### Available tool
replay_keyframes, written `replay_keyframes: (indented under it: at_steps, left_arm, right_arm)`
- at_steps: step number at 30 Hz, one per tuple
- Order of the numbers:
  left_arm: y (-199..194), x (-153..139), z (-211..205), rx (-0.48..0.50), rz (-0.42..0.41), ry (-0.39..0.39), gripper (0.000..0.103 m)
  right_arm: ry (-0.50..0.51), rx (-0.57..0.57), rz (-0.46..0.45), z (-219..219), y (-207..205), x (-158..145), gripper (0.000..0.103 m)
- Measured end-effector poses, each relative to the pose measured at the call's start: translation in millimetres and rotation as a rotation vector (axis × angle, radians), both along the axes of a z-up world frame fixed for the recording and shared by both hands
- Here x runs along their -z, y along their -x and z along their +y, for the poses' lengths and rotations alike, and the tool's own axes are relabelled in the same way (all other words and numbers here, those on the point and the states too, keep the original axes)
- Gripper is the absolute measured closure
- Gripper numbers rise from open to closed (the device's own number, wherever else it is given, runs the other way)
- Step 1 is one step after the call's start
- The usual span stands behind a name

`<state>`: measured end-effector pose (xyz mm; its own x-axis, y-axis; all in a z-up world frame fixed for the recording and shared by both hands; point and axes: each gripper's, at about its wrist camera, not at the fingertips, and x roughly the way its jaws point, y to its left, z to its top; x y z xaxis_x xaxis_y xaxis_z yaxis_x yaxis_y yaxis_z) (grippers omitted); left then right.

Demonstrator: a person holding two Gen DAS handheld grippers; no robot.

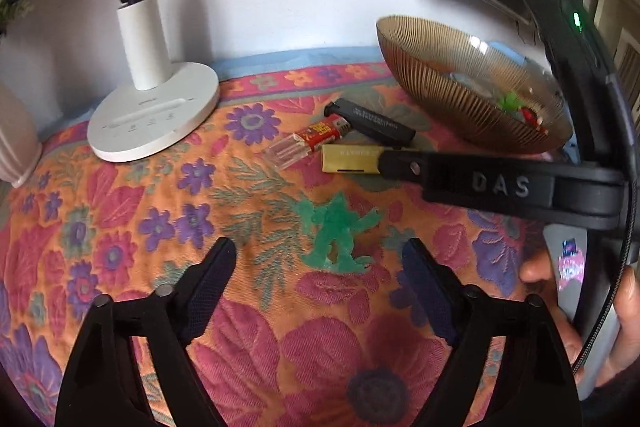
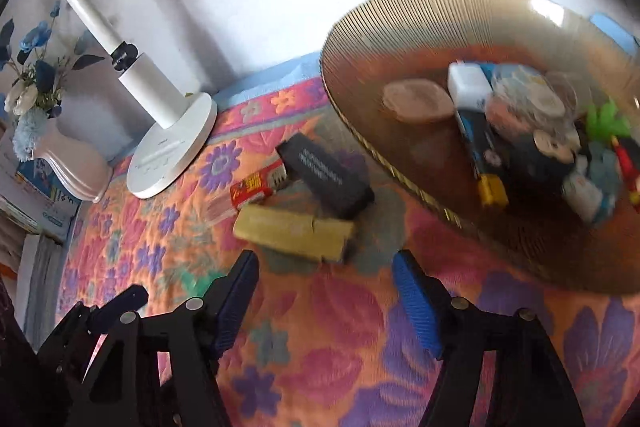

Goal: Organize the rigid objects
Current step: 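Withdraw both tools from the bowl back over the remaining items, then grasp the flat green figure with the left gripper while the right grasps the yellow lighter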

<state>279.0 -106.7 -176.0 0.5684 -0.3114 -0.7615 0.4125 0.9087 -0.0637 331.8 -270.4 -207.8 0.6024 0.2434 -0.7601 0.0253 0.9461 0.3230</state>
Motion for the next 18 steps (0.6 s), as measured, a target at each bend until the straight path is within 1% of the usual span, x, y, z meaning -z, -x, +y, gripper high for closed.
replay_keyframes:
  at_steps: [1, 2, 3, 4, 5, 6, 7, 10, 12, 13, 14, 16, 18]
  left_arm:
    - [0, 2, -4, 0.009, 0.008, -0.014, 0.034]
    - [-1, 5, -7, 0.015, 0.016, -0.028, 0.045]
    - [-1, 7, -9, 0.021, 0.024, -0.037, 0.052]
    - [-1, 8, -10, 0.026, 0.032, -0.044, 0.056]
    - [1, 7, -8, 0.027, 0.028, -0.04, 0.057]
    - [3, 6, -6, 0.03, 0.03, -0.026, 0.066]
    - [5, 5, -2, 0.031, 0.041, -0.01, 0.066]
    - [13, 5, 13, -0.004, 0.073, -0.015, 0.066]
    - [26, 2, 27, -0.047, 0.085, -0.017, 0.067]
    - [32, 1, 33, -0.064, 0.086, -0.016, 0.067]
    - [38, 0, 39, -0.078, 0.084, -0.005, 0.067]
    - [48, -2, 50, -0.093, 0.074, 0.022, 0.067]
    - [46, -4, 51, -0.094, 0.07, 0.036, 0.067]
  right_arm:
    - [0.003, -0.014, -0.01, 3, -3, 1, 0.034]
    - [0.003, -0.028, -0.016, 5, -5, 1, 0.034]
    - [0.007, -0.043, -0.018, 8, -6, 2, 0.034]
    - [0.019, -0.052, -0.021, 10, -5, 3, 0.034]
    - [0.028, -0.073, -0.027, 15, -4, 2, 0.034]
    - [0.018, -0.099, -0.029, 19, -2, 2, 0.034]
    - [0.004, -0.125, -0.032, 22, 1, 1, 0.034]
    - [-0.081, -0.234, -0.002, 34, 12, 3, 0.034]
    - [-0.133, -0.324, 0.02, 39, 22, 4, 0.034]
    - [-0.126, -0.343, 0.03, 41, 26, 4, 0.034]
    - [-0.094, -0.339, 0.026, 40, 30, 2, 0.034]
    - [-0.005, -0.304, -0.004, 40, 31, -4, 0.034]
    - [0.068, -0.274, -0.026, 42, 26, -9, 0.034]
